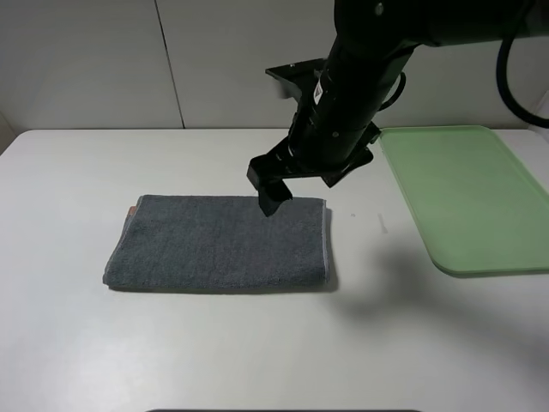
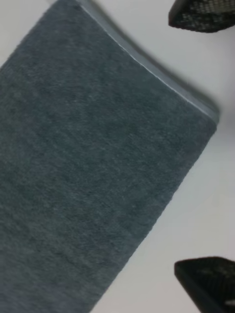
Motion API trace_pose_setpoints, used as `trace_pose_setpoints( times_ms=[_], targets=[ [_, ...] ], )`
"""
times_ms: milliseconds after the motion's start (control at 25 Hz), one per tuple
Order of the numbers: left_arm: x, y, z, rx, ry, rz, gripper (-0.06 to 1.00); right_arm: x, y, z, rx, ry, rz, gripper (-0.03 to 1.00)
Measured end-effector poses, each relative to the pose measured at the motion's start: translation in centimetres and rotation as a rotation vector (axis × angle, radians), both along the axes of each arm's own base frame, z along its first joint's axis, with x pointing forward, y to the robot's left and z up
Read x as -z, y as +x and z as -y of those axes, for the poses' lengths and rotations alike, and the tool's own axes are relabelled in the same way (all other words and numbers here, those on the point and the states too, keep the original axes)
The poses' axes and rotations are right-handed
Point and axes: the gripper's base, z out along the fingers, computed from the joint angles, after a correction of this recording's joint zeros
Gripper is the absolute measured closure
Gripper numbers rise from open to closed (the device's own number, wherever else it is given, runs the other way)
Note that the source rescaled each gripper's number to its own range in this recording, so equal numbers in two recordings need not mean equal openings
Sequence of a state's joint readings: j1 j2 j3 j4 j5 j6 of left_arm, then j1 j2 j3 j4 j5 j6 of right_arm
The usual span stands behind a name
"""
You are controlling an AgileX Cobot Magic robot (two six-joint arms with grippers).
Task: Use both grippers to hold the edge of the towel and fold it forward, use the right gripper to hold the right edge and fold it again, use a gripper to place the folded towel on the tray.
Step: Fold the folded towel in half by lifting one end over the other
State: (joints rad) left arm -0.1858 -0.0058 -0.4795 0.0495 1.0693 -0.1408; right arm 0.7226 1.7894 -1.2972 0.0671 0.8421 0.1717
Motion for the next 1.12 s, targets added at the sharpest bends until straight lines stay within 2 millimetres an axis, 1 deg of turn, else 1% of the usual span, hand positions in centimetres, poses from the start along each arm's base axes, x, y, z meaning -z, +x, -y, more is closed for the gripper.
trace_pose_setpoints(
  times_ms=[280, 480, 640, 880, 1120],
  targets=[
    [0.0, 0.0, 0.1, -0.082, 0.0, 0.001, -0.06, 3.0, 1.2, -1.0, 0.135, 0.026, -0.031, -0.03],
    [0.0, 0.0, 0.1, -0.089, 0.0, 0.001, -0.06, 6.1, 2.0, -1.3, 0.189, -0.019, -0.052, -0.03],
    [0.0, 0.0, 0.1, -0.089, 0.0, 0.001, -0.06, 8.2, 2.4, -1.2, 0.231, -0.06, -0.064, -0.03],
    [0.0, 0.0, 0.1, -0.089, 0.0, 0.001, -0.06, 9.9, 3.6, -0.2, 0.286, -0.091, -0.067, -0.03],
    [0.0, 0.0, 0.1, -0.089, 0.0, 0.002, -0.06, 10.8, 4.5, 1.0, 0.329, -0.112, -0.073, -0.03]
  ],
)
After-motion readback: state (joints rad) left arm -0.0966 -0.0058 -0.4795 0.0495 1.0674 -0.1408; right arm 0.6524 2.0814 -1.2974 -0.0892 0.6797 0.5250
